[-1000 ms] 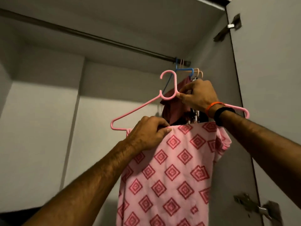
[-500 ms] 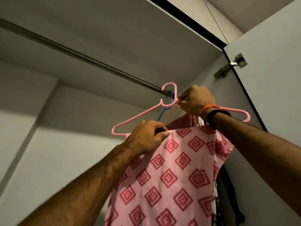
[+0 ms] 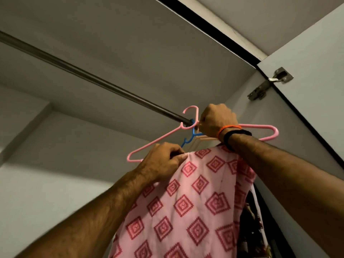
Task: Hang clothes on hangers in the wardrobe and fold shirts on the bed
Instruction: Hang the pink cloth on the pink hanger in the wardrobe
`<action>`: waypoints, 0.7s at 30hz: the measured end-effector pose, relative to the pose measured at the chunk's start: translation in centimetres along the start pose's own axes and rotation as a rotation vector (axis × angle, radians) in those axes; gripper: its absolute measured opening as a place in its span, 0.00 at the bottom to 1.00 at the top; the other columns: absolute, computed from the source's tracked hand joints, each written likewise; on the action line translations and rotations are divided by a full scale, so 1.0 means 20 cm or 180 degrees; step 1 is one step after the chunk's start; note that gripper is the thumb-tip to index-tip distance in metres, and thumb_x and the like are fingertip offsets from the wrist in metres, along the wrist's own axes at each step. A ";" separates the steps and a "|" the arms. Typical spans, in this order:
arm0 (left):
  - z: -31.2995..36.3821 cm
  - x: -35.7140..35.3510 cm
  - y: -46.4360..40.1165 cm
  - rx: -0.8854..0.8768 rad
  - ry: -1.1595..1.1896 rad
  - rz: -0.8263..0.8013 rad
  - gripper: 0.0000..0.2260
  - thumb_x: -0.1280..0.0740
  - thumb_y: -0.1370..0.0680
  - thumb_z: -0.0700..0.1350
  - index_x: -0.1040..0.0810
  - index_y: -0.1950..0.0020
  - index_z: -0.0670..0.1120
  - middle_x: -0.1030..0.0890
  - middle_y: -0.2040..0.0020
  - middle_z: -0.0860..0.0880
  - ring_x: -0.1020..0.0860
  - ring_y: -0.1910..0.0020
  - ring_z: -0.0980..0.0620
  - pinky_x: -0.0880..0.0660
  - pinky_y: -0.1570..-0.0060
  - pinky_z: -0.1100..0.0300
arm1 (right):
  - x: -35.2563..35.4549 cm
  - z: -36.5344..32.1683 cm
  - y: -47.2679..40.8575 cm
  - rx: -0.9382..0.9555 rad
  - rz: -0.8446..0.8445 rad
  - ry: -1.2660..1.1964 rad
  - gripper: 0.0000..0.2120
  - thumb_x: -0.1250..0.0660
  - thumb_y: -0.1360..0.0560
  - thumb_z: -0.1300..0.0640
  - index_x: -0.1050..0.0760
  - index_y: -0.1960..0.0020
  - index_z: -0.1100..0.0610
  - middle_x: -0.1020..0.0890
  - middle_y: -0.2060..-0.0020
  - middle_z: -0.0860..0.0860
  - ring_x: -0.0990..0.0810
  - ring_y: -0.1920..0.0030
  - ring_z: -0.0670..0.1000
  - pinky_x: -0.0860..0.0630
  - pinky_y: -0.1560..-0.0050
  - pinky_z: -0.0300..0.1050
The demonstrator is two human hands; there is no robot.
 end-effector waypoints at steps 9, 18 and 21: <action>-0.15 -0.05 -0.18 0.0002 -0.0128 0.0152 0.08 0.31 0.22 0.50 0.15 0.54 0.48 0.15 0.60 0.54 0.18 0.59 0.54 0.20 0.53 0.53 | -0.15 0.02 -0.14 -0.0013 -0.0021 0.0051 0.14 0.27 0.27 0.48 0.18 0.46 0.55 0.21 0.55 0.58 0.21 0.53 0.62 0.28 0.56 0.48; -0.24 -0.04 -0.27 0.0233 -0.0258 0.0215 0.09 0.32 0.21 0.50 0.15 0.52 0.47 0.15 0.56 0.52 0.18 0.57 0.54 0.24 0.56 0.61 | -0.27 -0.08 -0.26 0.0123 -0.0153 0.0143 0.16 0.28 0.25 0.51 0.21 0.41 0.58 0.21 0.46 0.60 0.21 0.45 0.64 0.25 0.49 0.53; -0.26 -0.05 -0.24 0.0319 -0.0267 0.0166 0.09 0.31 0.22 0.50 0.15 0.53 0.46 0.15 0.57 0.51 0.18 0.56 0.53 0.22 0.55 0.59 | -0.35 -0.07 -0.25 0.0159 -0.0292 0.0154 0.14 0.32 0.22 0.53 0.22 0.40 0.58 0.21 0.44 0.60 0.21 0.44 0.64 0.26 0.49 0.53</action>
Point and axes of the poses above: each hand's wrist, its own y-axis away from the middle knuckle, its own x-axis out of the back of the hand, z = x × y, the point moved 5 cm from there along -y, towards the middle knuckle
